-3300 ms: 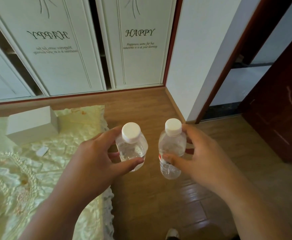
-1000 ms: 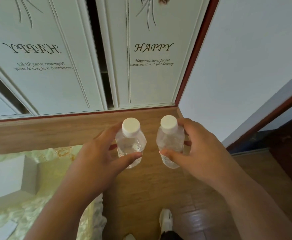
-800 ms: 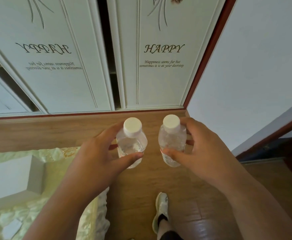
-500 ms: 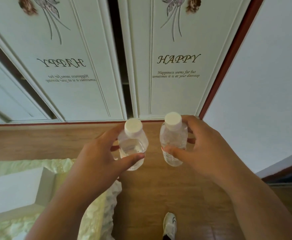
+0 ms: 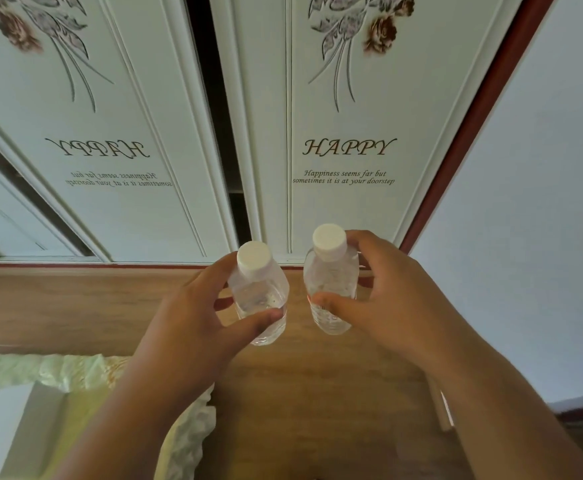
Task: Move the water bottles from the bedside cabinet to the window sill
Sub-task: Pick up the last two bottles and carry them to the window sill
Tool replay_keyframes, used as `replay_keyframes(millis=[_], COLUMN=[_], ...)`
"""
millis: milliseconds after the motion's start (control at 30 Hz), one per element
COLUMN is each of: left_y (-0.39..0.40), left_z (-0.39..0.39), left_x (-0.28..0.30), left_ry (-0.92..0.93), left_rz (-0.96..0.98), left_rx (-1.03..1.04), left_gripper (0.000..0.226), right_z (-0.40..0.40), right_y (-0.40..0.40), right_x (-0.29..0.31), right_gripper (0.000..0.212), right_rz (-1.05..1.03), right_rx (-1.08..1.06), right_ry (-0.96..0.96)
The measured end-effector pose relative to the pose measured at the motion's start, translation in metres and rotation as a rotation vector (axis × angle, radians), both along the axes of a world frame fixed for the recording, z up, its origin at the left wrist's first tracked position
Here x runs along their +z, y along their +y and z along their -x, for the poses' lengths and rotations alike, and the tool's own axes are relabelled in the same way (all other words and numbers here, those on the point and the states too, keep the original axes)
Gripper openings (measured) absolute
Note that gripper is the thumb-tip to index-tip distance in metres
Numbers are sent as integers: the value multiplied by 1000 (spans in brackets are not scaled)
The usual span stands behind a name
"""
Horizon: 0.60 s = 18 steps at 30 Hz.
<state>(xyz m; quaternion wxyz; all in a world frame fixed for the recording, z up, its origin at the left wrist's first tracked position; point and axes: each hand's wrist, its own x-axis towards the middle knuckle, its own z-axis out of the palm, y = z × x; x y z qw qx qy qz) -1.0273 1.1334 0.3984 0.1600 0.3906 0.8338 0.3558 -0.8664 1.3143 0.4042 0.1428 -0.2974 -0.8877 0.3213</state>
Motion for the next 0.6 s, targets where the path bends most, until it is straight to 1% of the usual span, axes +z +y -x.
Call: replay_keyframes(millis=[300,433,600], left_y=[62,90,125], left_z=[63,110,178], left_x=[-11,-14,-6], left_ry=[-7,1,-21], left_rz=[14,2,-12], left_rx=[-21,-45,-75], left_gripper=[83,84,85], right_z=[51,89,145], right_y=[60,79,104], right_x=[-6,-10,-1], right_gripper=[75,75,75], right_rz=[-30,-25,-33], right_rx=[-25,-77,-140], right_ry=[-17,-18,-11])
